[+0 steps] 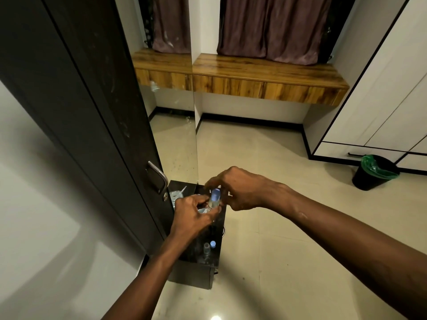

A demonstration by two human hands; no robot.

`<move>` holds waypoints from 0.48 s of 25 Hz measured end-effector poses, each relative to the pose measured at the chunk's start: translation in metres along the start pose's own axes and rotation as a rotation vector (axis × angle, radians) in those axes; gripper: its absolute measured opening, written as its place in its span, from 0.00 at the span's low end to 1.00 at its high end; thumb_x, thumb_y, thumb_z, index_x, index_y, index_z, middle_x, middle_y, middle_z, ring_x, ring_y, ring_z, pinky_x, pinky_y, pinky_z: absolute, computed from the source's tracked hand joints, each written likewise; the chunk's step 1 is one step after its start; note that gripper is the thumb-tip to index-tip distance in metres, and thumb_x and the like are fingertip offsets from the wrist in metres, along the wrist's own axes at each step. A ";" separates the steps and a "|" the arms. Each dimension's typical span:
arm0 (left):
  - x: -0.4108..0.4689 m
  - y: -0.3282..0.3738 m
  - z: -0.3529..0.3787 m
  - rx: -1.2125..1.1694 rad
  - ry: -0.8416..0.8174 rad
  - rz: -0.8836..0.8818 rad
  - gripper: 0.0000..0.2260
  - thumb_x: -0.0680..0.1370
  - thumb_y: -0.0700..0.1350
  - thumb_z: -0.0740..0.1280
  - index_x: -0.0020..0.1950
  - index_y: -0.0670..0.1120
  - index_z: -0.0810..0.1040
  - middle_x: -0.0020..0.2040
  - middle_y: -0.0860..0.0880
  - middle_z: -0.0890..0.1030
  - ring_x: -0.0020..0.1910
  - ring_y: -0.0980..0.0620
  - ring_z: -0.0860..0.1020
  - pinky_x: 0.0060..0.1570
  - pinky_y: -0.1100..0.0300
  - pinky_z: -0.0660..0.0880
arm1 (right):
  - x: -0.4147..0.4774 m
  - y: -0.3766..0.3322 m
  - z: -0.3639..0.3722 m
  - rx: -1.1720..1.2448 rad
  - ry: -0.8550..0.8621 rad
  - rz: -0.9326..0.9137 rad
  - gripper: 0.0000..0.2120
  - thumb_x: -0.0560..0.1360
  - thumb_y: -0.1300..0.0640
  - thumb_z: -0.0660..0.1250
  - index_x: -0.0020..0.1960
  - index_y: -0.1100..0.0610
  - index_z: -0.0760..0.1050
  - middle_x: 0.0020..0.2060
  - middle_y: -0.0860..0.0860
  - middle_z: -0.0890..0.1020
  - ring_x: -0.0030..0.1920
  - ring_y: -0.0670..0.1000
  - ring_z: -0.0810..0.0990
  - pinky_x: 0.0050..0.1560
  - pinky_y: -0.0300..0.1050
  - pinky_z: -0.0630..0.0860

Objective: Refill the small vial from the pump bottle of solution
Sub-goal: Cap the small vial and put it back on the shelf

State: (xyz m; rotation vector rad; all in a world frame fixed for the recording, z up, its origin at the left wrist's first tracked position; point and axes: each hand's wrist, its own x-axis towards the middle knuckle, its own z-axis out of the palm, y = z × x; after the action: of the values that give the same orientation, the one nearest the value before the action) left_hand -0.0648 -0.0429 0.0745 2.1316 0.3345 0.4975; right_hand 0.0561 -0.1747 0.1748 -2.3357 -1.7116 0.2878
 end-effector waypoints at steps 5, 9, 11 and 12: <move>-0.001 -0.002 0.002 0.035 -0.012 -0.025 0.07 0.72 0.52 0.77 0.46 0.52 0.85 0.37 0.59 0.83 0.37 0.63 0.82 0.37 0.72 0.77 | 0.004 0.000 0.005 -0.083 0.056 0.083 0.26 0.78 0.34 0.61 0.48 0.55 0.83 0.36 0.51 0.85 0.34 0.51 0.82 0.35 0.48 0.81; -0.003 -0.002 -0.002 0.037 -0.026 -0.027 0.05 0.73 0.52 0.76 0.45 0.54 0.83 0.36 0.59 0.81 0.36 0.63 0.81 0.36 0.73 0.76 | 0.006 -0.002 0.007 -0.047 -0.027 -0.003 0.10 0.77 0.53 0.70 0.56 0.55 0.83 0.44 0.50 0.86 0.42 0.50 0.85 0.40 0.42 0.81; -0.003 -0.002 -0.003 0.038 -0.024 -0.030 0.07 0.73 0.51 0.77 0.48 0.53 0.84 0.38 0.60 0.81 0.38 0.65 0.81 0.38 0.73 0.75 | 0.008 -0.003 0.009 -0.091 0.010 0.064 0.16 0.80 0.44 0.67 0.49 0.57 0.84 0.37 0.51 0.85 0.35 0.51 0.84 0.36 0.46 0.82; -0.002 -0.003 -0.003 0.040 -0.019 -0.028 0.07 0.73 0.51 0.77 0.48 0.52 0.85 0.38 0.60 0.81 0.38 0.65 0.81 0.40 0.72 0.77 | 0.009 -0.002 0.010 -0.090 0.041 0.067 0.22 0.80 0.39 0.64 0.49 0.57 0.84 0.36 0.51 0.85 0.34 0.51 0.83 0.36 0.48 0.82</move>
State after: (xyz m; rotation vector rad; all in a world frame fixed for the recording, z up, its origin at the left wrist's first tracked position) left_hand -0.0684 -0.0405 0.0731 2.1659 0.3655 0.4572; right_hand 0.0542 -0.1649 0.1657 -2.4487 -1.6626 0.1766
